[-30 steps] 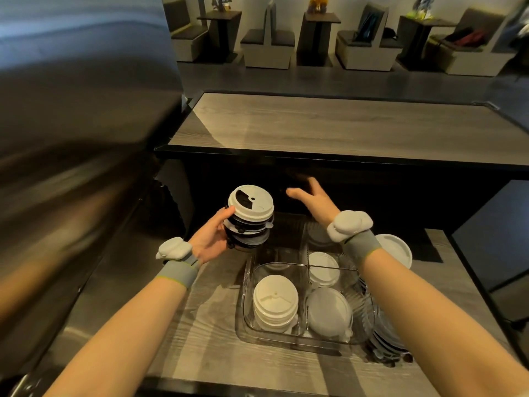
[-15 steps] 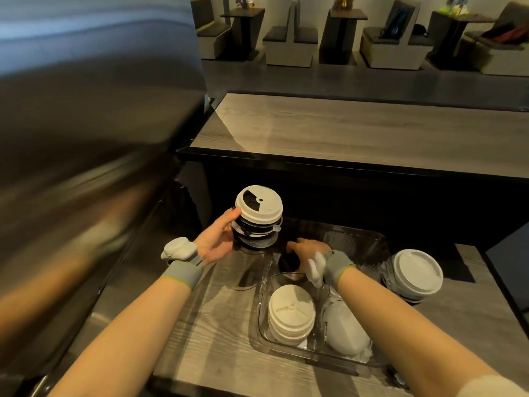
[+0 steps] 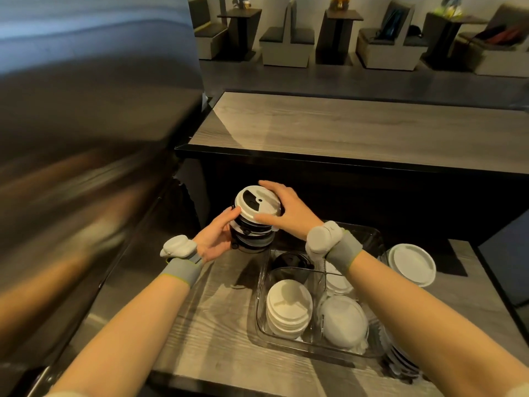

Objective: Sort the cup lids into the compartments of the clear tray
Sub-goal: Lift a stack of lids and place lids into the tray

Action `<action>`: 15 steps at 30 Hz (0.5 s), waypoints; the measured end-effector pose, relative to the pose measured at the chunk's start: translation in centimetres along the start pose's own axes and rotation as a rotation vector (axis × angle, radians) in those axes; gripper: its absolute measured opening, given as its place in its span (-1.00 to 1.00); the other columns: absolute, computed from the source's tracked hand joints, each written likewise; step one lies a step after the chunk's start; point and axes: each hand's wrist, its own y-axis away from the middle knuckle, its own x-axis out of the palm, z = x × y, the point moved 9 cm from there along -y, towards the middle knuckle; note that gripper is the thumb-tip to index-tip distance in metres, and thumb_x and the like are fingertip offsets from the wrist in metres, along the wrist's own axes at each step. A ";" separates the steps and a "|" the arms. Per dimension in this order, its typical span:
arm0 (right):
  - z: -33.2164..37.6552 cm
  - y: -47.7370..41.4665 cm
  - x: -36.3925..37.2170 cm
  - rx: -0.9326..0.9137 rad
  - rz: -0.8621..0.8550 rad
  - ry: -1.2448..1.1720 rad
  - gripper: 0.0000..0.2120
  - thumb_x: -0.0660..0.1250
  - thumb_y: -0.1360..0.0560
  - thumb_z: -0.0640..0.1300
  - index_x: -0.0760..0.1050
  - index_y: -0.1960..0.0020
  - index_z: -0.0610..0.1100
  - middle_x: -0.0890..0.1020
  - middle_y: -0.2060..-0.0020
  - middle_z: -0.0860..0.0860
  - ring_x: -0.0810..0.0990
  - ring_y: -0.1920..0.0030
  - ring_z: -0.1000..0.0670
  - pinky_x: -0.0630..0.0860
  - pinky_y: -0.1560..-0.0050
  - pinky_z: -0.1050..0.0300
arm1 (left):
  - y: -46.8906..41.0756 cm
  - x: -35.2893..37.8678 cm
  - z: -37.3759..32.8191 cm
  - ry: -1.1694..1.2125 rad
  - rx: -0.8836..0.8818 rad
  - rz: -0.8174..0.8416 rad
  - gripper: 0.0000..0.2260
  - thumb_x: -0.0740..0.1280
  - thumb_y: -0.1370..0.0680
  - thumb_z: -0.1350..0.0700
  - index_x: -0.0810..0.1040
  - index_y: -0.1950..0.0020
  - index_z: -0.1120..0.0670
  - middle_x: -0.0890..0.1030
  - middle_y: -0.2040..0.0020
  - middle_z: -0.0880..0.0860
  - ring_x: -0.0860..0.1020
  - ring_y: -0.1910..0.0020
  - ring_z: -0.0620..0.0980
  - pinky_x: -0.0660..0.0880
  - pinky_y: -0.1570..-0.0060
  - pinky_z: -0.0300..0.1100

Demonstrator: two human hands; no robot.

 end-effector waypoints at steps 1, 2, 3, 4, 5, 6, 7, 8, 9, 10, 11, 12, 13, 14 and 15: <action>0.2 0.1 0.0 -0.012 -0.001 0.023 -0.35 0.41 -0.41 0.04 0.22 -0.41 0.03 0.39 -0.29 0.01 0.28 -0.28 0.08 0.29 -0.24 0.20 | 0.2 0.3 0.0 -0.007 0.009 0.013 -0.65 0.16 -0.59 0.02 0.37 -0.37 -0.02 0.58 -0.16 0.08 0.43 -0.31 0.13 0.45 -0.11 0.05; 0.3 0.1 -0.1 -0.016 -0.024 0.012 -0.35 0.43 -0.39 0.03 0.24 -0.40 0.01 0.41 -0.28 0.00 0.32 -0.28 0.06 0.32 -0.24 0.17 | 0.3 0.4 0.0 -0.011 0.013 0.014 -0.67 0.16 -0.59 0.00 0.39 -0.36 -0.03 0.58 -0.15 0.07 0.44 -0.29 0.12 0.46 -0.10 0.04; 0.3 0.1 -0.3 -0.013 -0.052 -0.015 -0.35 0.44 -0.38 0.01 0.26 -0.39 -0.01 0.43 -0.27 -0.01 0.35 -0.27 0.05 0.35 -0.23 0.17 | 0.3 0.4 0.0 -0.017 0.014 0.005 -0.65 0.17 -0.58 -0.01 0.38 -0.37 -0.03 0.57 -0.19 0.08 0.43 -0.31 0.12 0.46 -0.13 0.06; 0.2 0.2 -0.6 -0.002 -0.071 -0.055 -0.36 0.45 -0.38 0.00 0.27 -0.37 -0.02 0.44 -0.25 0.00 0.38 -0.25 0.05 0.37 -0.20 0.22 | 0.4 0.3 0.1 -0.018 0.011 -0.009 -0.59 0.17 -0.57 -0.01 0.32 -0.42 -0.01 0.52 -0.28 0.11 0.40 -0.35 0.14 0.42 -0.20 0.11; 0.0 0.3 -0.7 0.019 -0.082 -0.109 -0.38 0.45 -0.38 -0.01 0.28 -0.36 -0.02 0.45 -0.22 0.03 0.41 -0.23 0.07 0.39 -0.15 0.29 | 0.4 0.2 0.3 -0.014 0.001 -0.018 -0.52 0.17 -0.58 -0.01 0.22 -0.49 0.01 0.44 -0.37 0.14 0.36 -0.38 0.15 0.36 -0.28 0.16; -0.1 0.5 -0.9 0.042 -0.089 -0.170 -0.40 0.44 -0.39 -0.01 0.28 -0.35 -0.02 0.46 -0.18 0.06 0.42 -0.20 0.09 0.39 -0.09 0.35 | 0.5 0.2 0.4 -0.008 -0.004 -0.023 -0.48 0.17 -0.58 0.00 0.14 -0.52 0.01 0.38 -0.42 0.14 0.34 -0.40 0.16 0.31 -0.32 0.18; -0.3 0.5 -1.2 0.062 -0.097 -0.234 -0.42 0.43 -0.40 -0.03 0.29 -0.34 -0.02 0.46 -0.15 0.09 0.43 -0.18 0.10 0.39 -0.05 0.38 | 0.6 0.2 0.4 0.001 -0.002 -0.023 -0.48 0.16 -0.59 0.01 0.12 -0.53 0.01 0.37 -0.44 0.15 0.34 -0.40 0.17 0.31 -0.31 0.17; -0.4 0.5 -1.6 0.070 -0.109 -0.287 -0.45 0.43 -0.40 -0.05 0.30 -0.33 -0.01 0.46 -0.12 0.11 0.45 -0.17 0.10 0.39 -0.03 0.39 | 0.7 0.2 0.3 0.007 0.003 -0.020 -0.50 0.15 -0.60 0.02 0.14 -0.53 0.02 0.37 -0.43 0.15 0.34 -0.40 0.19 0.34 -0.27 0.16; -0.4 0.7 -2.1 0.066 -0.124 -0.327 -0.47 0.43 -0.41 -0.07 0.31 -0.31 0.00 0.47 -0.09 0.13 0.46 -0.15 0.11 0.41 -0.03 0.41 | 0.8 0.3 0.3 0.011 0.009 -0.014 -0.52 0.14 -0.60 0.03 0.18 -0.51 0.04 0.39 -0.41 0.16 0.35 -0.39 0.20 0.38 -0.21 0.12; -0.3 1.0 -2.6 0.059 -0.140 -0.349 -0.48 0.44 -0.40 -0.09 0.31 -0.29 0.01 0.47 -0.06 0.15 0.46 -0.12 0.14 0.43 -0.01 0.44 | 1.0 0.3 0.2 0.019 0.014 -0.008 -0.54 0.13 -0.61 0.03 0.22 -0.50 0.06 0.40 -0.39 0.17 0.36 -0.38 0.20 0.41 -0.16 0.07; -0.2 1.3 -3.1 0.054 -0.146 -0.349 -0.49 0.44 -0.40 -0.10 0.31 -0.27 0.03 0.46 -0.04 0.16 0.46 -0.09 0.18 0.43 0.01 0.47 | 1.1 0.2 0.1 0.029 0.017 -0.007 -0.56 0.13 -0.61 0.04 0.24 -0.49 0.08 0.43 -0.37 0.17 0.41 -0.34 0.18 0.43 -0.12 0.03; -0.1 1.8 -3.3 0.055 -0.132 -0.323 -0.50 0.45 -0.39 -0.10 0.31 -0.24 0.04 0.46 -0.03 0.16 0.45 -0.07 0.19 0.44 0.02 0.45 | 1.3 0.2 0.0 0.045 0.020 -0.002 -0.57 0.13 -0.61 0.03 0.27 -0.47 0.10 0.49 -0.30 0.16 0.47 -0.26 0.15 0.47 -0.08 0.01; 0.0 2.4 -3.4 0.062 -0.096 -0.279 -0.52 0.45 -0.39 -0.10 0.32 -0.22 0.04 0.45 -0.03 0.13 0.45 -0.05 0.17 0.44 0.03 0.40 | 1.4 0.2 -0.1 0.060 0.023 0.002 -0.59 0.13 -0.60 0.03 0.31 -0.43 0.11 0.57 -0.20 0.13 0.55 -0.14 0.10 0.52 -0.02 -0.02; 0.0 3.0 -3.2 0.074 -0.041 -0.228 -0.53 0.46 -0.38 -0.10 0.33 -0.20 0.05 0.45 -0.04 0.09 0.45 -0.04 0.13 0.44 0.03 0.36 | 1.5 0.1 -0.2 0.067 0.024 0.002 -0.63 0.13 -0.60 0.02 0.37 -0.38 0.10 0.64 -0.06 0.09 0.61 -0.02 0.04 0.57 0.06 -0.07; -0.1 3.7 -2.8 0.092 0.030 -0.181 -0.55 0.46 -0.38 -0.10 0.34 -0.17 0.05 0.44 -0.06 0.05 0.45 -0.04 0.07 0.43 0.03 0.33 | 1.6 0.0 -0.2 0.068 0.020 -0.001 -0.68 0.13 -0.60 0.02 0.41 -0.31 0.09 0.69 0.05 0.06 0.65 0.08 0.00 0.60 0.12 -0.12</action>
